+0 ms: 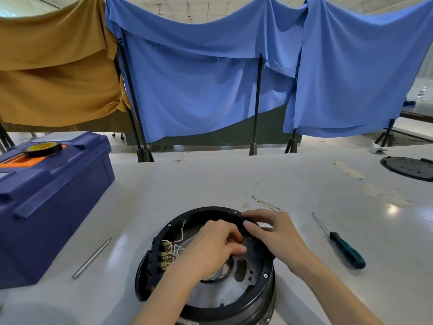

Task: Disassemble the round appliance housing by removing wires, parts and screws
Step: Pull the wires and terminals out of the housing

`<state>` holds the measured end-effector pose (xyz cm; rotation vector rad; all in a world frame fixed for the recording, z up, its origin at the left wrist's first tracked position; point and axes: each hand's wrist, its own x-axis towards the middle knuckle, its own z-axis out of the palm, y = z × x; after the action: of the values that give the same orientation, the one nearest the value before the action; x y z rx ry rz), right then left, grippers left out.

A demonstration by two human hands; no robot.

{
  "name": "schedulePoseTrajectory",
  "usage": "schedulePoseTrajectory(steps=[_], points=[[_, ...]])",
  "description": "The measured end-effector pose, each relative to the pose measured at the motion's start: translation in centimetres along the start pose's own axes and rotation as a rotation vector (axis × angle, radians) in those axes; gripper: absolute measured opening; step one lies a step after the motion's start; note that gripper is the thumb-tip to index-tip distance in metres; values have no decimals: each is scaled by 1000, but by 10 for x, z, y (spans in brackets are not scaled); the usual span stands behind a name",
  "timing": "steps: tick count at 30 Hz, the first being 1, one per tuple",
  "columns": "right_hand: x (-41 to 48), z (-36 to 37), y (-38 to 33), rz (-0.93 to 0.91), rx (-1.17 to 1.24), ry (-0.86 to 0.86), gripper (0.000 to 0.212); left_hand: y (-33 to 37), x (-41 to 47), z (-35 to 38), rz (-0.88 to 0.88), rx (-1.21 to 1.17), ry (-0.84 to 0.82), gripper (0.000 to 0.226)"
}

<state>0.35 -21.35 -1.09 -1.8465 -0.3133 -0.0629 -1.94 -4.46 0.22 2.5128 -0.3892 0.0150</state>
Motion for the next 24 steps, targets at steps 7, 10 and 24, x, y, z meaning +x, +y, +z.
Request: schedulePoseTrajectory(steps=[7,10,24], points=[[-6,5,-1,63,85,12,29,11,5,7,-75,-31,-123,27],[-6,5,0,56,87,36,31,16,8,6,-125,-2,-141,32],[-8,5,1,88,117,66,30,2,-6,-5,-236,-36,7,29]])
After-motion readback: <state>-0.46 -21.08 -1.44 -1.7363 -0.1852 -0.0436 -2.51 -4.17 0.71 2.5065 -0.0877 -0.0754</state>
